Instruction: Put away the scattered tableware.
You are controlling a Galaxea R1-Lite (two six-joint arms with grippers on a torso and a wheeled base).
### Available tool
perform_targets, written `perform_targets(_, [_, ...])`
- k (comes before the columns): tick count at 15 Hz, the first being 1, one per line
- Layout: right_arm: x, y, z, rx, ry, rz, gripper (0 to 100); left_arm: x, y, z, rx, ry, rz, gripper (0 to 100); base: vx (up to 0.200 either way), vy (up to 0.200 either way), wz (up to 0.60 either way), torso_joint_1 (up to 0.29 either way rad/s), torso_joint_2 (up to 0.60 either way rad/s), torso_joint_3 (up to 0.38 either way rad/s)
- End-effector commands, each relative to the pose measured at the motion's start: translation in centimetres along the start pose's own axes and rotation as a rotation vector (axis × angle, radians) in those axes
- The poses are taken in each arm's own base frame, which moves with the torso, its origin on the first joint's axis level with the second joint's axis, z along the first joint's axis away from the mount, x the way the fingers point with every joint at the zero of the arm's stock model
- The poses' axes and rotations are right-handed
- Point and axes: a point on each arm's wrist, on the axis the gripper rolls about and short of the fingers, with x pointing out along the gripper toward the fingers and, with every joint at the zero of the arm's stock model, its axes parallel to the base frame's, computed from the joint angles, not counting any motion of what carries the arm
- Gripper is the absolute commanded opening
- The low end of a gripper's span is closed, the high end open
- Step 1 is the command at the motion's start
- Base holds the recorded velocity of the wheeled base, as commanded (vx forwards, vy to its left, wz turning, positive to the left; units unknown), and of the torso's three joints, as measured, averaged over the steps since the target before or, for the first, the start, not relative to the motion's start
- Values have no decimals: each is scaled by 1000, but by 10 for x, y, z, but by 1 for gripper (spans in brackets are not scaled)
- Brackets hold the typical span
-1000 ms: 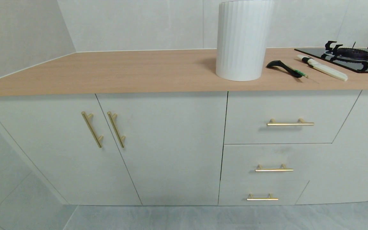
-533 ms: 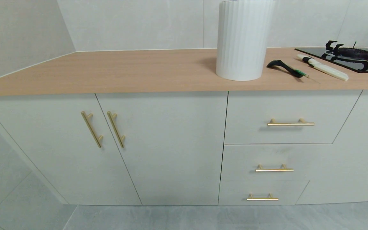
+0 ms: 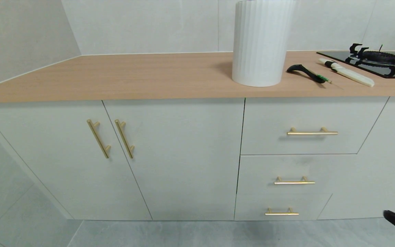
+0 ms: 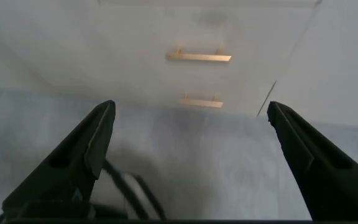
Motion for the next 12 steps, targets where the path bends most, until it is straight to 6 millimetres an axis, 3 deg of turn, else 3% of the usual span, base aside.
perform_targets(1, [123,-4,16,5,283,39,100,0,0,0,-1,1,1,100,0,0,0,0,0,0])
perform_targets(3, [177,-13,8,12,300,-13,100,0,0,0,-1,1,1,100,0,0,0,0,0,0])
perform_targets(4, [193,-16,2,8,291,-29,100,0,0,0,-1,1,1,100,0,0,0,0,0,0])
perform_targets(12, [255,-25,-37,-6,231,-184,100,0,0,0,-1,1,1,100,0,0,0,0,0,0])
